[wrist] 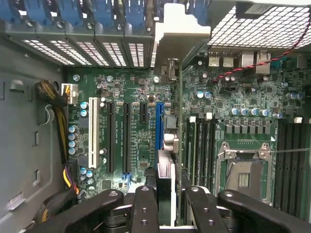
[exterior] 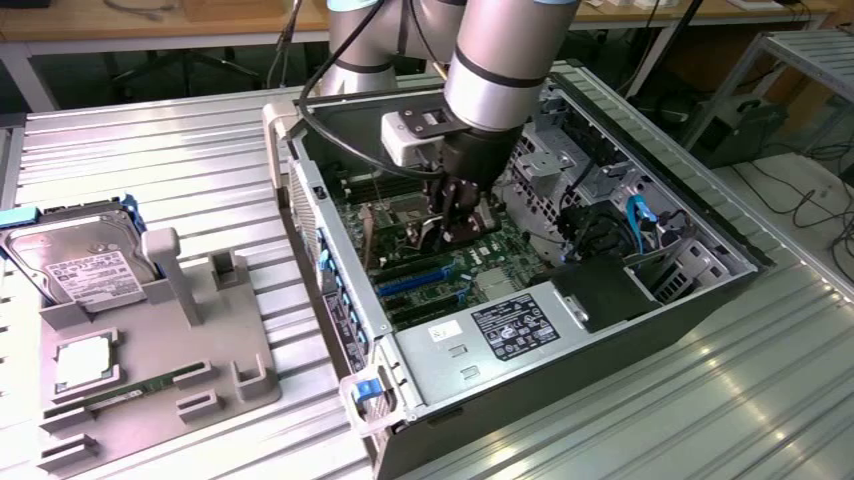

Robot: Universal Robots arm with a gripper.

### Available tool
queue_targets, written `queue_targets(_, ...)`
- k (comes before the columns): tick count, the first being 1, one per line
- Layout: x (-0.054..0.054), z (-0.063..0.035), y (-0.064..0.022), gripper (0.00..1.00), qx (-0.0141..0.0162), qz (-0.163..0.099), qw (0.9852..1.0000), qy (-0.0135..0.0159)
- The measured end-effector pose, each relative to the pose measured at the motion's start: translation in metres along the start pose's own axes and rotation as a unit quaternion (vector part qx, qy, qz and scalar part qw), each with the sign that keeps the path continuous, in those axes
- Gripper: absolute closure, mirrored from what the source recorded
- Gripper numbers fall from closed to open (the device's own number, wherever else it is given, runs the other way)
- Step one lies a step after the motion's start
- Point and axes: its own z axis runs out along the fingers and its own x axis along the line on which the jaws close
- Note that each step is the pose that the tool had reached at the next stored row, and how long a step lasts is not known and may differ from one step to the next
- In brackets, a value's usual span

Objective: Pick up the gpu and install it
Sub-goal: 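Insert the gpu into the slot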

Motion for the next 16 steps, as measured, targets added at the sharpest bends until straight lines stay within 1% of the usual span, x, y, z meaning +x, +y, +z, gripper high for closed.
queue_targets(3, 0.001, 0.0036, 0.0013, 0.73, 0.0001, 0.003, 1.0, 0.0)
queue_targets(5, 0.003, 0.0048, 0.0013, 0.73, 0.0002, 0.003, 1.0, -0.0004)
queue_targets(10, 0.003, 0.0072, 0.0043, 0.73, 0.0001, 0.003, 1.0, -0.0004)
queue_targets(11, 0.003, 0.008, 0.0042, 0.73, 0.0006, 0.003, 1.0, -0.0005)
queue_targets(12, 0.003, 0.0082, 0.0043, 0.73, 0.0045, 0.003, 1.0, -0.0002)
queue_targets(13, 0.003, 0.0087, 0.0044, 0.73, 0.0071, 0.003, 1.0, -0.0002)
queue_targets(14, 0.003, 0.0097, 0.0046, 0.73, 0.0082, 0.003, 1.0, -0.0004)
queue_targets(16, 0.003, 0.0118, 0.0049, 0.73, 0.0083, 0.003, 1.0, -0.0003)
